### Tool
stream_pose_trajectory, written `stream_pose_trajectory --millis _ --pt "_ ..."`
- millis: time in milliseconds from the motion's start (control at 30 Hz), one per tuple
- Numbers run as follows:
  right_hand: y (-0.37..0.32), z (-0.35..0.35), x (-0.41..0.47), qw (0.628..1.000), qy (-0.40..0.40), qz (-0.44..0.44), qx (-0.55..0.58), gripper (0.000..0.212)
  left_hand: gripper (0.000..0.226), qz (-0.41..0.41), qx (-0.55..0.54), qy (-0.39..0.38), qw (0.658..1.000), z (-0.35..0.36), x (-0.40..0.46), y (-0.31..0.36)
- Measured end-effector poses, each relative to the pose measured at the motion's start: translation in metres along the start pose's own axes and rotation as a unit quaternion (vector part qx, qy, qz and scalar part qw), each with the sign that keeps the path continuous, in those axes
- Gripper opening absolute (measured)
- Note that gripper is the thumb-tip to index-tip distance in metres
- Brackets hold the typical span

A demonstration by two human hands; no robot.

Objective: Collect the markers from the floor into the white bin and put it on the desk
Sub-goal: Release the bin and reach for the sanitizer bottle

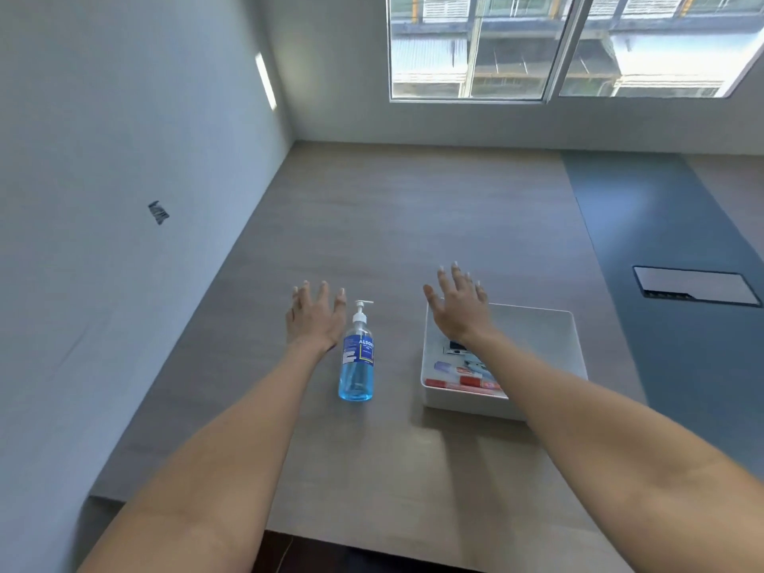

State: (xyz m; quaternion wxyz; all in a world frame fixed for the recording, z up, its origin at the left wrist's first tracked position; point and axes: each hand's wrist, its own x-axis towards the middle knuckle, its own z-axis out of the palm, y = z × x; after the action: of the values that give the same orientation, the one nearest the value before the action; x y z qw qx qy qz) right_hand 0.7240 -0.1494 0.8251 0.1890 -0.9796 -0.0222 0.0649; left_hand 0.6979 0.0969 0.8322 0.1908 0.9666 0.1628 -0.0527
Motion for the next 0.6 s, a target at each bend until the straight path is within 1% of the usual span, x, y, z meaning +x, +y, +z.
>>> stream_pose_trajectory --millis 100,167,267,333,400,500,600 --pt "-0.035 0.027 0.009 0.999 -0.035 -0.025 0.009 0.064 0.064 -0.015 -0.015 -0.027 0.999 0.011 0.011 -0.023" --pt "-0.053 0.047 0.01 0.997 -0.062 -0.031 -0.017 0.064 0.065 -0.008 -0.012 -0.043 0.999 0.022 0.017 -0.037" --pt "-0.066 0.075 0.007 0.994 -0.035 -0.033 -0.098 0.063 0.064 0.011 -0.016 -0.059 0.998 0.041 0.021 -0.053" --pt "-0.073 0.091 0.006 0.992 -0.034 -0.027 -0.122 0.062 0.065 0.018 -0.029 -0.087 0.996 0.055 0.021 -0.061" --pt "-0.079 0.108 0.006 0.993 -0.055 -0.007 -0.105 0.06 0.066 0.023 -0.042 -0.114 0.992 0.07 0.018 -0.066" --pt "-0.083 0.132 0.002 0.994 -0.096 0.039 -0.035 0.056 0.064 0.026 -0.062 -0.148 0.987 0.091 0.015 -0.07" --pt "-0.082 0.157 -0.009 0.988 -0.131 0.066 0.041 0.046 0.049 0.027 -0.11 -0.186 0.976 0.106 0.013 -0.072"
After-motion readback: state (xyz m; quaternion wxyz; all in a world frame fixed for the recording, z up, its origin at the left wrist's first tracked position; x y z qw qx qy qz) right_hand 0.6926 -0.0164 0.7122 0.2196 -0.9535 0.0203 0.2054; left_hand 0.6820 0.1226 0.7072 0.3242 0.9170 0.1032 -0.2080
